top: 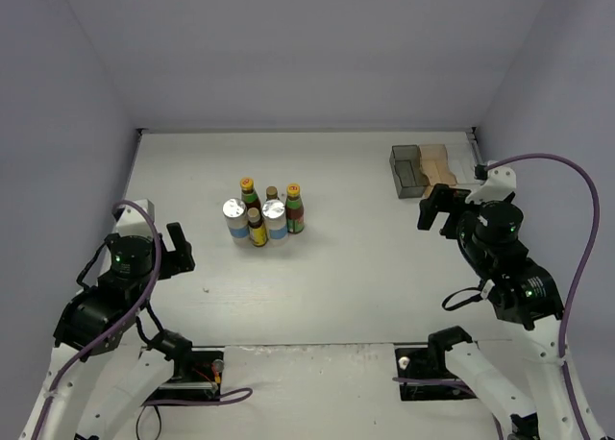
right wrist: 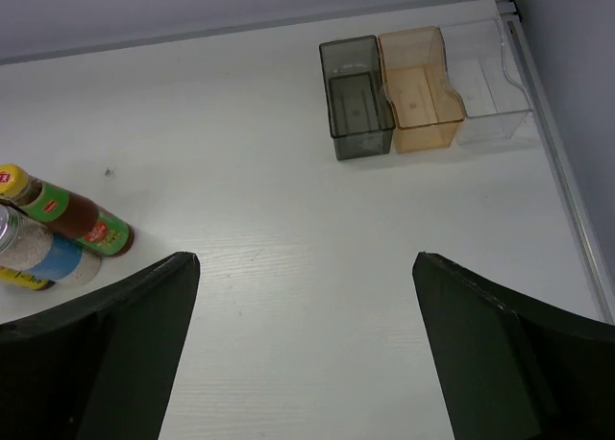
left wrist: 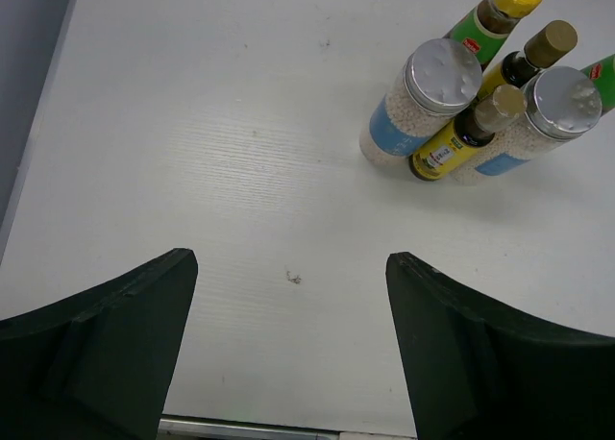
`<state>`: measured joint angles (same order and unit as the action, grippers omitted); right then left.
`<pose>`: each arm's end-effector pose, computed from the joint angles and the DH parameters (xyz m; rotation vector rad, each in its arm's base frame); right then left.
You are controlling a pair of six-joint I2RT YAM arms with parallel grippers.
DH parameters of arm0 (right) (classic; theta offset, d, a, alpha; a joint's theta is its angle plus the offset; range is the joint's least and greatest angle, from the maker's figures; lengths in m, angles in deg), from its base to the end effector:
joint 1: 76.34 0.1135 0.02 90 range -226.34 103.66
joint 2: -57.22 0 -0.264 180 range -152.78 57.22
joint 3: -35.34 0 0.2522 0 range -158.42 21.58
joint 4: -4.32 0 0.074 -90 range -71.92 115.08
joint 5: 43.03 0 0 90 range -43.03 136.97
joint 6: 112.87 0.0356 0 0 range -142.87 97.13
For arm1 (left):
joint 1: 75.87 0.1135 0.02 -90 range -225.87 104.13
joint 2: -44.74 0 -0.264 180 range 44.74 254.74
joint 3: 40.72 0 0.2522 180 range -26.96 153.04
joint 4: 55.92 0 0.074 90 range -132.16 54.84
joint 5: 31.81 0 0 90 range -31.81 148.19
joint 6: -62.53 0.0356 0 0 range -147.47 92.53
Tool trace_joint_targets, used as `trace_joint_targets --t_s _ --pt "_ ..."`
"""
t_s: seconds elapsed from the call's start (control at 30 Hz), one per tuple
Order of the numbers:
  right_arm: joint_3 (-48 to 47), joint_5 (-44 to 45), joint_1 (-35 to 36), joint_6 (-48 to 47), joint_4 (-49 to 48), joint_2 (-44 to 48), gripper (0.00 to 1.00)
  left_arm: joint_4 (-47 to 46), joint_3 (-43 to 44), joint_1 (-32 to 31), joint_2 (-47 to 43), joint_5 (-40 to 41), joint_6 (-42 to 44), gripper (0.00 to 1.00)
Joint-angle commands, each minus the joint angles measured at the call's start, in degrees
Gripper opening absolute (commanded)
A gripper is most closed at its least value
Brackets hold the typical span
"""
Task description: Organize the condiment bottles
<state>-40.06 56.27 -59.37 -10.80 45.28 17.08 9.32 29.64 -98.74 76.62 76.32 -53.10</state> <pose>0.1286 0.0332 0.4184 0.0515 1.6741 0.2476 0.0868 -0.0246 0.3613 -0.2458 2.0046 -0.2159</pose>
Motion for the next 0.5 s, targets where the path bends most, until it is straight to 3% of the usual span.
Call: trace_joint_targets --t_s 0.0,0.07,0.27,0.47 --pt "-0.58 1.33 0.52 -1.35 -6.19 -2.04 1.00 -3.76 0.79 -0.24 2.30 1.64 0.84 0.81" --pt "-1.28 0.37 0.52 -1.00 -6.37 -3.01 1.00 -2.89 1.67 -0.24 3.01 1.56 0.40 0.80" --pt "-0.14 -13.42 0.52 -4.16 -10.58 -4.86 1.00 -2.09 2.73 -0.24 4.77 2.52 1.37 0.80" --pt "-1.45 -20.36 0.52 -3.29 -12.96 -12.49 1.00 -2.44 2.20 -0.24 4.77 2.17 1.19 0.80"
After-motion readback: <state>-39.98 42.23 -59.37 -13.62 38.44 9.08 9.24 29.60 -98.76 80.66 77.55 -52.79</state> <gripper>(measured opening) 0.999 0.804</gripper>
